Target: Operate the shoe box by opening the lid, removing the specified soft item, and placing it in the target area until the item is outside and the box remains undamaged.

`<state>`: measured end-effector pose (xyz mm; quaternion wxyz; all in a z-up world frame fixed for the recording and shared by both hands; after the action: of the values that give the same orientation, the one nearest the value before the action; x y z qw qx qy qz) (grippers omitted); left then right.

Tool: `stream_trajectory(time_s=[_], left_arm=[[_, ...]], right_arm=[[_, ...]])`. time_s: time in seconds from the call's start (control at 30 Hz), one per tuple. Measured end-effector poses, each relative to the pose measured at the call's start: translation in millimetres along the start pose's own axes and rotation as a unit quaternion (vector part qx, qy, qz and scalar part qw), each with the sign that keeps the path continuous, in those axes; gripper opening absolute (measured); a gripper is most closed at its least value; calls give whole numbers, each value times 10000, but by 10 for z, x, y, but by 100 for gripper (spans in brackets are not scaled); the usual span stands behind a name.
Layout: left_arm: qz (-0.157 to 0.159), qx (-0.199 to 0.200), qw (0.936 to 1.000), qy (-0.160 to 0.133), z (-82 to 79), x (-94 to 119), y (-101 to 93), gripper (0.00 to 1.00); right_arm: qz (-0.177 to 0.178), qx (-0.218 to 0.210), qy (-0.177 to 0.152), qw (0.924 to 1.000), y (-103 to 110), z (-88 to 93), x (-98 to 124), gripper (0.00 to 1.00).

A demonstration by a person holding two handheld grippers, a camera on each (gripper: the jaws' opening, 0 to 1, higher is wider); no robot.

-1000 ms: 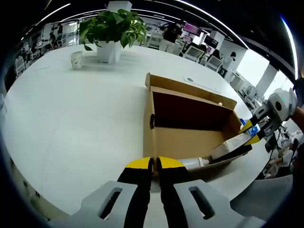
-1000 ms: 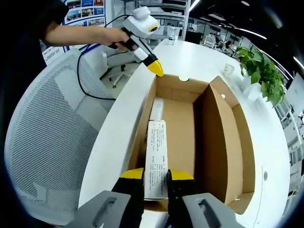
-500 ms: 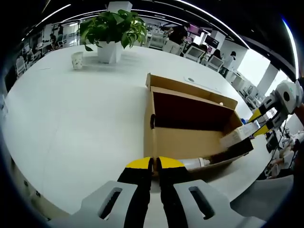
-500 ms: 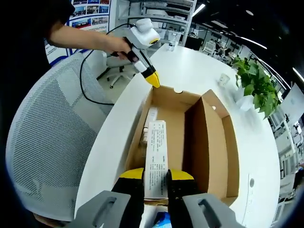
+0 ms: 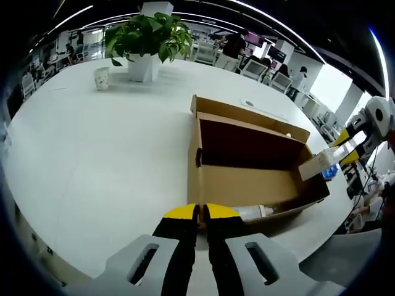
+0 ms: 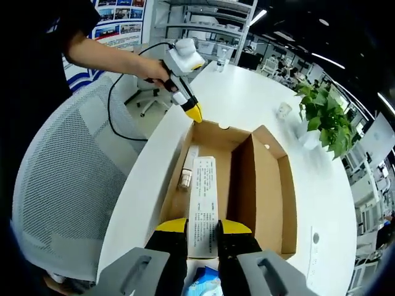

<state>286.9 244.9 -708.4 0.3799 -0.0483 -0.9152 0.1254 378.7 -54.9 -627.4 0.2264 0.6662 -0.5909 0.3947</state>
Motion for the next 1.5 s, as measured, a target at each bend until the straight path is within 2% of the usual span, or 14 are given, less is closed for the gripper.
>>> stream_trajectory(time_s=[0.5,1.5], left_arm=[[-38,10,10000,27,0,6,-17,2],[-88,-27,9999,69,0,4,-16,2]], right_arm=[[159,-78,-84,9998,-85,112,340,14],[376,-251,-25,9990,-153,426,748,14]])
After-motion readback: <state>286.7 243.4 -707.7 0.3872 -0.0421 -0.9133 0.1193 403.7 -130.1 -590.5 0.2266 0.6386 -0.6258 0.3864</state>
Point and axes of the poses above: the point that each gripper's makers call its tool centre point, and the gripper's own axes: x roughly backward along the fingers, y roughly to its left, z roughly out of its underside, the point moved 8 cm from there along x, roughly backward along the fingers, and after that the axes turned 2 degrees about -y, right-handed, at the moved point
